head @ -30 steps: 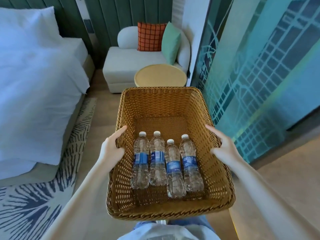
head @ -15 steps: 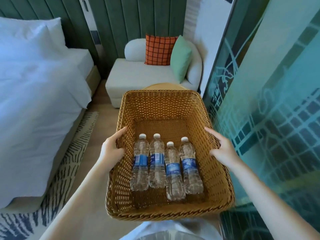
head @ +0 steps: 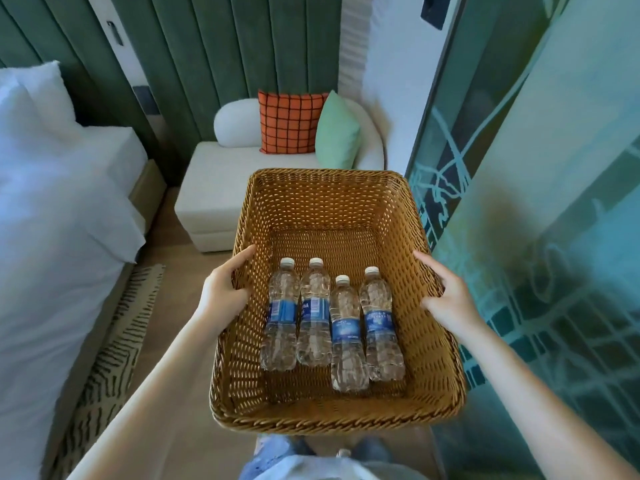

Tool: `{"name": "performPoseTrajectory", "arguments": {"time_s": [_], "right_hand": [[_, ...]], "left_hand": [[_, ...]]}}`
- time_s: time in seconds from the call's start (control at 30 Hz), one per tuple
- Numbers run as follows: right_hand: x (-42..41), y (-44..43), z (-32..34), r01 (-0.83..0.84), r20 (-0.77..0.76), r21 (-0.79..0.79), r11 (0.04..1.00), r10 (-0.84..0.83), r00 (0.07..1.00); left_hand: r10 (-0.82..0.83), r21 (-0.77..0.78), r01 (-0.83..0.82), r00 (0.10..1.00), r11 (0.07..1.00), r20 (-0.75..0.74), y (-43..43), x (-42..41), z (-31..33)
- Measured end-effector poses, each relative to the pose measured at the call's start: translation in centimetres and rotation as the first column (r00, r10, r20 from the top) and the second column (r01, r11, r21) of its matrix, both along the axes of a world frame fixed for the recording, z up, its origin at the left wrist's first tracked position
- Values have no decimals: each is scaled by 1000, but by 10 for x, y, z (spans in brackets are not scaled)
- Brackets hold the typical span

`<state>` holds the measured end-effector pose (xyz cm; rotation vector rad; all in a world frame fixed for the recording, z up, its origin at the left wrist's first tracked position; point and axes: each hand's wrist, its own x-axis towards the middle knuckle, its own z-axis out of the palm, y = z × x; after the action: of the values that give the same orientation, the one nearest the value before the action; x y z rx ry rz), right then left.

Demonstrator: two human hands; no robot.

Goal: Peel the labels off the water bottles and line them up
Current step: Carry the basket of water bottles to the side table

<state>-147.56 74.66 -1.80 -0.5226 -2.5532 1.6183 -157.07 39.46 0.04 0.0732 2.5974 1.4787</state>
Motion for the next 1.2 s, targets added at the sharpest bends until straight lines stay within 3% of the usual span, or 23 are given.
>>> {"name": "performPoseTrajectory", "arguments": {"time_s": [0.27,0.5,0.73,0.97,1.2], "right_hand": [[-15,-23,-12,304,15,-48,951,-304,953],[27,-80,-16,630,1,-20,776,-630,777],[97,-138,-18,835,38,-13,549,-835,550],[169,-194,-47,949,-26,0,314,-949,314],[232,-243,-120,966,128,24,258,-959,253]], "left_hand": [[-323,5,323,947,947,-8,20,-124,-10],[-652,-16,653,758,758,30,56,-182,-4],[-857,22,857,514,515,30,104,-170,-19],[-959,105,956,264,274,103,133,-122,-50],[-972,102,978,164,183,166,127,-70,-99]]}}
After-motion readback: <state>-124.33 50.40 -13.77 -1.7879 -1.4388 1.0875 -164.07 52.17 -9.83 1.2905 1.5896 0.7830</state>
